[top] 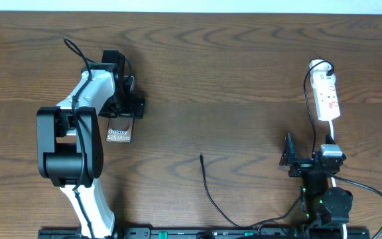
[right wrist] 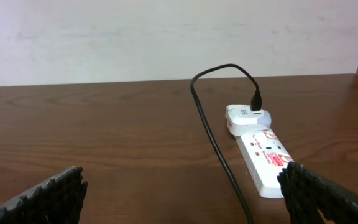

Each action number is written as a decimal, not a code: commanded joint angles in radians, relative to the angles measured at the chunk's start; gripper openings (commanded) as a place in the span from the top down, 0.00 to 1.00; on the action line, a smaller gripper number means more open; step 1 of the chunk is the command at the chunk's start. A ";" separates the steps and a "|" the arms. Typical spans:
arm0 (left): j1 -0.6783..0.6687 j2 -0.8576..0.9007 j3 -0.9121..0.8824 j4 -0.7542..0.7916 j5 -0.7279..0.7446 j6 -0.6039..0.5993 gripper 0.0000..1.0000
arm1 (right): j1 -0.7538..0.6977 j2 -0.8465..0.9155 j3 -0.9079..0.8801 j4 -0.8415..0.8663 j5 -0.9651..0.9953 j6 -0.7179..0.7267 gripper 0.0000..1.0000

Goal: Plug charger to phone and switch on socket
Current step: 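Lower the left gripper around the Galaxy box edges, then close the left gripper on the Galaxy box and grip it, then lift the Galaxy box with the left gripper and raise it upright, then move the right gripper to the box and grasp its edge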

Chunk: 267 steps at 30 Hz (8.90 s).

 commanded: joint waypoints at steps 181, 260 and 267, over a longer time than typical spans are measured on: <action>0.120 -0.454 0.029 0.551 1.305 -1.761 0.93 | 0.010 0.001 -0.002 -0.004 0.004 -0.008 0.01; -0.109 -0.453 0.021 -0.027 0.346 -1.503 0.93 | 0.509 1.786 1.072 0.369 -0.811 0.700 0.01; -0.150 -0.453 0.021 -0.027 0.346 -1.526 0.93 | 0.515 1.786 1.072 0.365 -0.815 0.699 0.02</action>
